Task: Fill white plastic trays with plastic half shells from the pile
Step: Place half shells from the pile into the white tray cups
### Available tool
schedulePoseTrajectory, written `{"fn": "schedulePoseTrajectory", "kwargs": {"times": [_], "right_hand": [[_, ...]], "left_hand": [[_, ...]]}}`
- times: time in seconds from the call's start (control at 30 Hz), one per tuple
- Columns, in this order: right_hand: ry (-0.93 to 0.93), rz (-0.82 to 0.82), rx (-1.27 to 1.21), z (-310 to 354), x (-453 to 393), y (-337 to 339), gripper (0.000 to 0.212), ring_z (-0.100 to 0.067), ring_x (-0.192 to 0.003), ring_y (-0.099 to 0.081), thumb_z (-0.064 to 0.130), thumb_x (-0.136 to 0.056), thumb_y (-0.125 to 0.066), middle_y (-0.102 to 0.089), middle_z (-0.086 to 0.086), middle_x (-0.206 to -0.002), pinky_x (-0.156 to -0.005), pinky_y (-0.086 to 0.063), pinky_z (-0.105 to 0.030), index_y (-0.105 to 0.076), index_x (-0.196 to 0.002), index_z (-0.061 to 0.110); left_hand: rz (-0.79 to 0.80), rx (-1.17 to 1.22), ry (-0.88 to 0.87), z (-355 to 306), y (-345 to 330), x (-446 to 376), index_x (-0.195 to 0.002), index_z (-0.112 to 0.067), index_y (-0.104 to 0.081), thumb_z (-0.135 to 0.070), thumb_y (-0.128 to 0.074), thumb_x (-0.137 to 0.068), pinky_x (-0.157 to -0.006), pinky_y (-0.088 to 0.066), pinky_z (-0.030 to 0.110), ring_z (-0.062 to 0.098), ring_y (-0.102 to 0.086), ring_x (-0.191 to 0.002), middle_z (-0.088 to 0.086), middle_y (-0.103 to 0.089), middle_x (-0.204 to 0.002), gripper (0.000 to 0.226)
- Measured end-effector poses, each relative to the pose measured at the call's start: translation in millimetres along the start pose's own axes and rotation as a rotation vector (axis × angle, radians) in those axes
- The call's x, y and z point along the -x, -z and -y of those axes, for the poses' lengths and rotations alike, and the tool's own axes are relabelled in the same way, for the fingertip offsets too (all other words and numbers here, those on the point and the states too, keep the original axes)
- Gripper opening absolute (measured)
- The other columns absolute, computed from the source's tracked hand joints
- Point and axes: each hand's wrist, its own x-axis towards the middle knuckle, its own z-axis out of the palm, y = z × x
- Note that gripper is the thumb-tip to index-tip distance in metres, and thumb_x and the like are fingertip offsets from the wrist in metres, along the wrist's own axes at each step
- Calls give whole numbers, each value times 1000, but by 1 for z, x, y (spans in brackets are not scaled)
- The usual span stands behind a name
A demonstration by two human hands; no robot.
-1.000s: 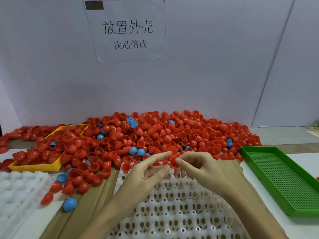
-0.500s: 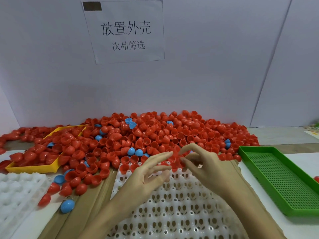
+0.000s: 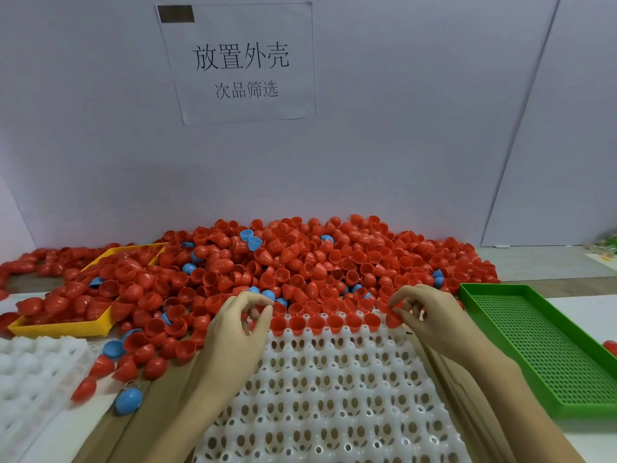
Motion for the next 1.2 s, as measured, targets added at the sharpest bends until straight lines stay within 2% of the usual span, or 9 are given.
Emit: {"fn": "schedulePoseTrajectory", "kwargs": {"times": [0.17,0.4,0.47,0.6,0.73,0.87,1.03,1.1,1.2], "right_hand": [[-9,-37,-34,2,0,-3,11,-10,-79,-59,23,-98,-73,-63,6,-88,-75,-54,-34,-74,-103,32],[-42,-39,-91,4,1,-14,16,-10,-75,-58,27,-93,-78,-62,8,-87,-69,-50,-26,-72,-94,41],[-42,-90,-118,6,-1,-13,12,-11,-79,-61,24,-96,-75,-65,6,-88,-72,-53,-29,-74,-97,36],[-18,-183,-133,17,-9,-5,13,-8,-85,-63,13,-98,-72,-67,7,-94,-76,-52,-22,-76,-103,24],[-17,-203,-79,27,-22,6,13,-10,-91,-64,12,-100,-67,-68,5,-98,-82,-56,-31,-76,-107,18],[-76,-108,61,25,-46,7,17,-12,-94,-65,10,-103,-62,-71,0,-107,-88,-58,-31,-74,-114,16],[-156,-26,198,13,-77,-13,38,-27,-125,-61,5,-103,-61,-63,-8,-138,-103,-54,-42,-63,-139,17],[-178,-6,246,4,-83,-21,47,-28,-128,-59,3,-100,-63,-61,-9,-140,-103,-54,-43,-59,-144,18],[-196,-27,253,-8,-85,-33,46,-31,-126,-58,8,-97,-69,-65,-10,-133,-100,-54,-43,-60,-141,17]], "left_hand": [[-43,-95,-30,6,4,-5,-93,-28,-68,-14,-69,-95,-63,-43,9,2,-55,-72,-3,-58,-79,14],[-43,-109,-33,6,7,-6,-94,-25,-68,-15,-68,-96,-64,-44,19,11,-56,-70,-1,-59,-80,9],[-39,-104,-34,5,8,-6,-93,-22,-69,-14,-68,-96,-66,-44,20,12,-56,-72,0,-60,-79,9],[-39,-97,-20,5,10,-8,-92,-18,-70,-12,-68,-97,-67,-43,20,12,-56,-72,2,-61,-79,8],[-31,-90,-8,7,11,-9,-92,-16,-71,-10,-67,-97,-68,-47,23,14,-59,-77,2,-63,-79,8],[-29,-86,-10,6,11,-9,-93,-16,-71,-11,-67,-97,-71,-52,28,14,-61,-80,2,-65,-82,7],[-27,-89,-21,5,12,-9,-93,-16,-71,-12,-67,-97,-67,-45,16,10,-61,-80,1,-66,-84,6],[-18,-89,-27,5,12,-9,-93,-17,-71,-12,-67,-97,-69,-46,17,11,-61,-81,2,-66,-83,7],[-11,-94,-33,7,11,-9,-93,-18,-70,-12,-67,-97,-69,-46,18,11,-61,-81,0,-65,-83,7]]}}
